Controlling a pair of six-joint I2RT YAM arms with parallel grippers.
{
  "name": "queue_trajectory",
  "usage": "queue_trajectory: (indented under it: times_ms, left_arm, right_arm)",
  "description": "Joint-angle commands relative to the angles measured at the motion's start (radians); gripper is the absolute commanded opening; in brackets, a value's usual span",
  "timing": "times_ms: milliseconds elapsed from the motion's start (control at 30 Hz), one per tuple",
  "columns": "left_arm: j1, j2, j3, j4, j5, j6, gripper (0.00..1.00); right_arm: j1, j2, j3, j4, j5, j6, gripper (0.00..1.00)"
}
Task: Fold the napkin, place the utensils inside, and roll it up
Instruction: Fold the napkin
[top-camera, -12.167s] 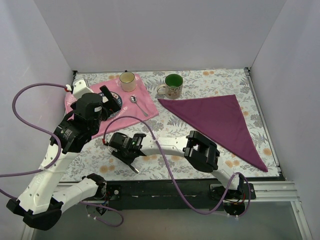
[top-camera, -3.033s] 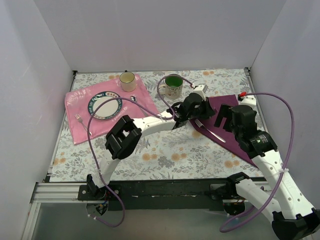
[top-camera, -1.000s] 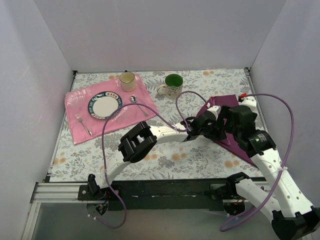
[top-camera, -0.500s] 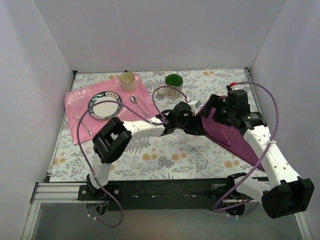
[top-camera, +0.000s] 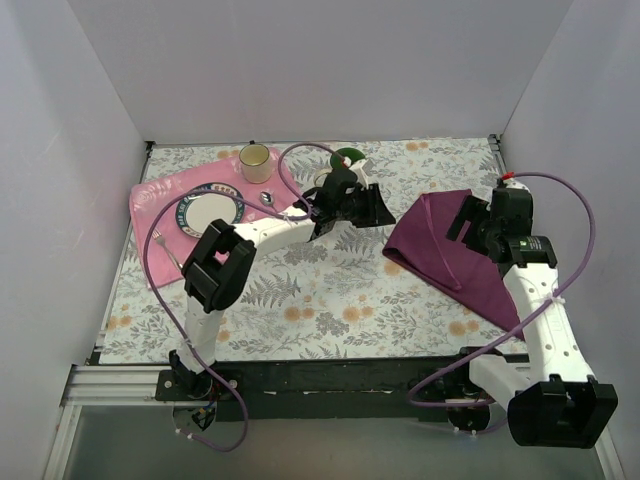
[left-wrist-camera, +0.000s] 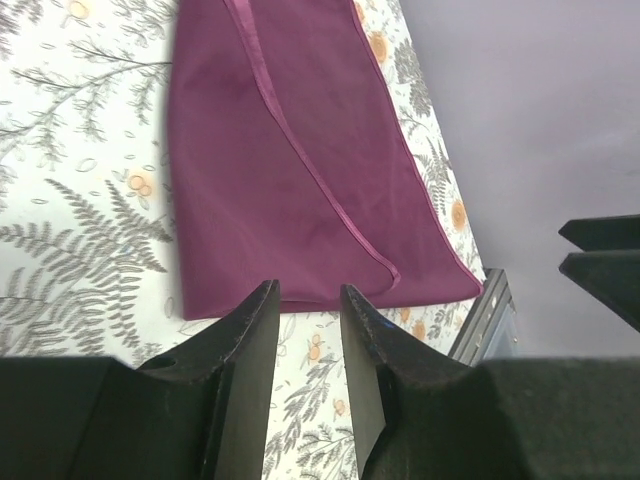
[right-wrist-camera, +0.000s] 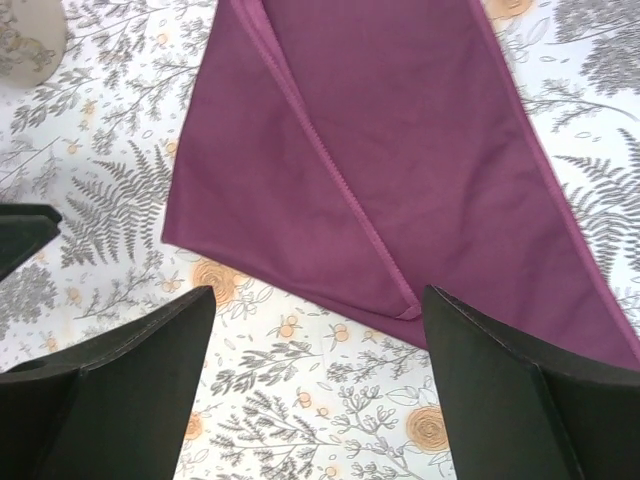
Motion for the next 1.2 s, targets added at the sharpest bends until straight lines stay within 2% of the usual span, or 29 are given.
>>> queue_trajectory:
  times_ms: [0, 133, 200, 300, 367, 433, 500, 800, 1167]
  left_arm:
    - [-0.028, 0.027, 0.057, 0.035, 0.059, -0.034, 0.31]
    - [-0.047, 0.081, 0.112, 0.064, 0.128, -0.085, 0.29]
    - [-0.078, 0.127, 0.141, 0.05, 0.142, -0.071, 0.28]
    - [-0.109, 0.204, 0.267, -0.095, 0.119, -0.018, 0.25]
    - [-0.112, 0.254, 0.31, -0.168, 0.108, -0.002, 0.22]
    - [-0.112, 0.255, 0.301, -0.183, 0.071, 0.035, 0.22]
    - [-0.11, 0.255, 0.312, -0.208, 0.045, 0.082, 0.22]
    - [-0.103, 0.247, 0.309, -0.28, 0.019, 0.165, 0.21]
    - [-0.064, 0.241, 0.297, -0.312, 0.0, 0.188, 0.21]
  right_arm:
    - [-0.001, 0.037, -0.049, -0.002, 0.092, -0.017, 0.91]
    - [0.0, 0.054, -0.136, 0.056, 0.124, 0.006, 0.88]
    - [-0.036, 0.06, -0.165, 0.069, 0.146, 0.0, 0.86]
    - [-0.073, 0.08, -0.184, 0.08, 0.15, -0.017, 0.81]
    - [-0.098, 0.085, -0.193, 0.102, 0.112, -0.039, 0.76]
    - [-0.099, 0.082, -0.211, 0.132, 0.071, -0.066, 0.65]
    - [-0.101, 0.091, -0.234, 0.167, 0.009, -0.085, 0.61]
    - [-0.099, 0.181, -0.256, 0.195, -0.055, -0.094, 0.56]
    - [-0.098, 0.154, -0.319, 0.209, -0.159, -0.07, 0.49]
